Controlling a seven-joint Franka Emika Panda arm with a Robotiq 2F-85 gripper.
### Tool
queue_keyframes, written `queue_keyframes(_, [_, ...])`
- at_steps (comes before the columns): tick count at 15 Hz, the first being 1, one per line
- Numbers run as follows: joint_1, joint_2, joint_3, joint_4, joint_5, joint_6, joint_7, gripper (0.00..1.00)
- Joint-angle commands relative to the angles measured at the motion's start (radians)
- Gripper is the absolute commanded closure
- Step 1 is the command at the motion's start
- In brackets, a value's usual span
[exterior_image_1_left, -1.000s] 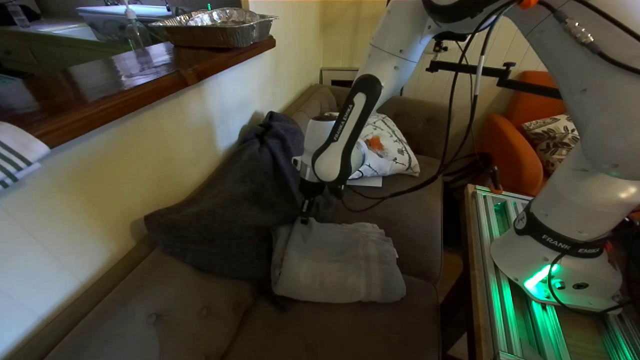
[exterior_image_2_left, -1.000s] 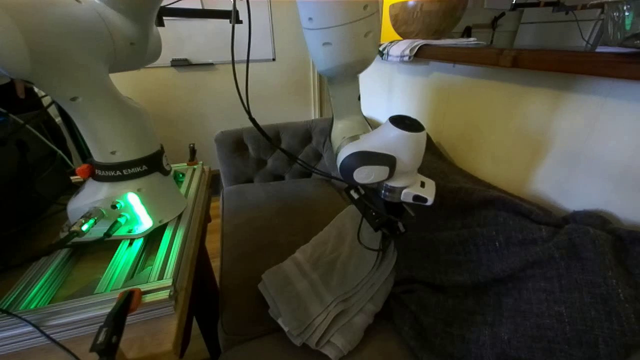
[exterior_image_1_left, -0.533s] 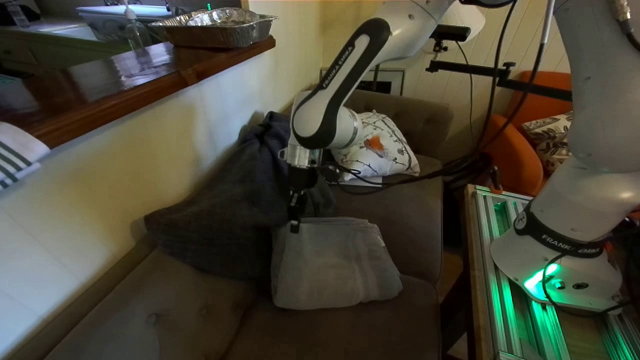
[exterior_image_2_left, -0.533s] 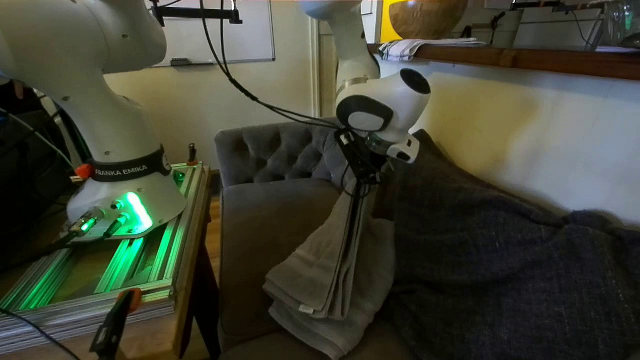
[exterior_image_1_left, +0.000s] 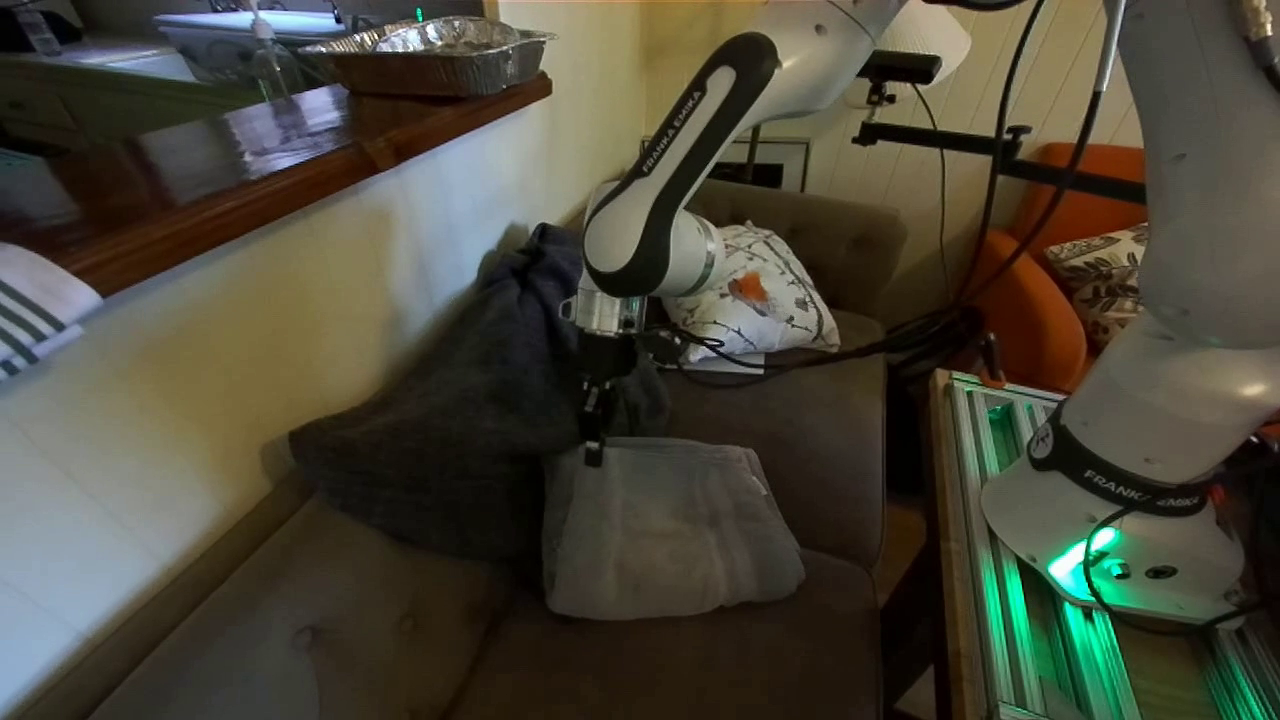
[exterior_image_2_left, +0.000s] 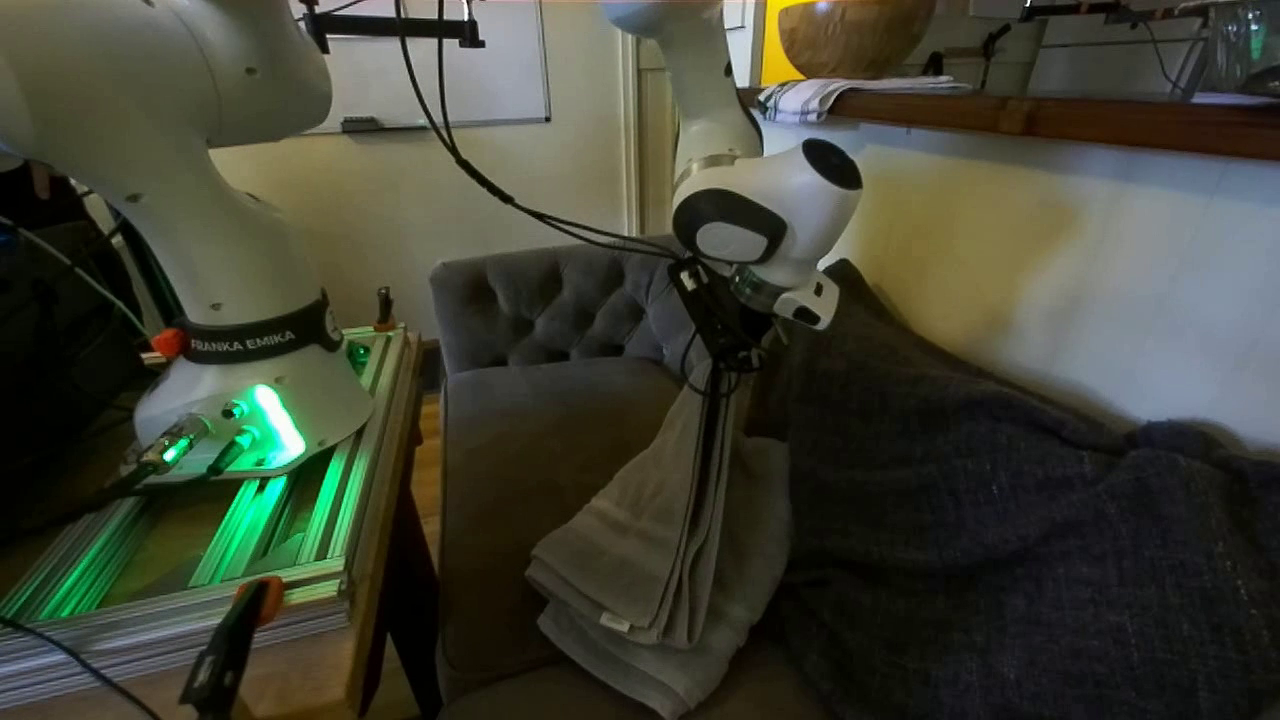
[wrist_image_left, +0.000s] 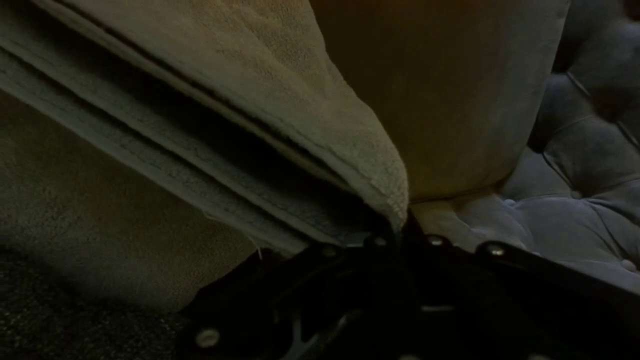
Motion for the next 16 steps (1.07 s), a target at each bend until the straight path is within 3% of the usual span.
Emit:
queue_keyframes(1, [-0.002, 0.049, 0.045, 0.019, 0.13, -0.032, -0.116, 0.98])
queue_keyframes(5, [0.019, 0.196, 0.129, 0.049, 0.241, -0.024, -0.208, 0.98])
queue_keyframes(10, [0.067, 0.401, 0.157, 0.166, 0.257, -0.101, -0.255, 0.98])
queue_keyframes(11, [0.071, 0.284, 0.129, 0.076, 0.24, -0.05, -0.217, 0.93])
queue_keyframes(15, [0.081, 0.377, 0.133, 0.138, 0.238, -0.065, -0.238, 0.93])
queue_keyframes(16, [0.081, 0.379, 0.133, 0.142, 0.238, -0.068, -0.239, 0.98])
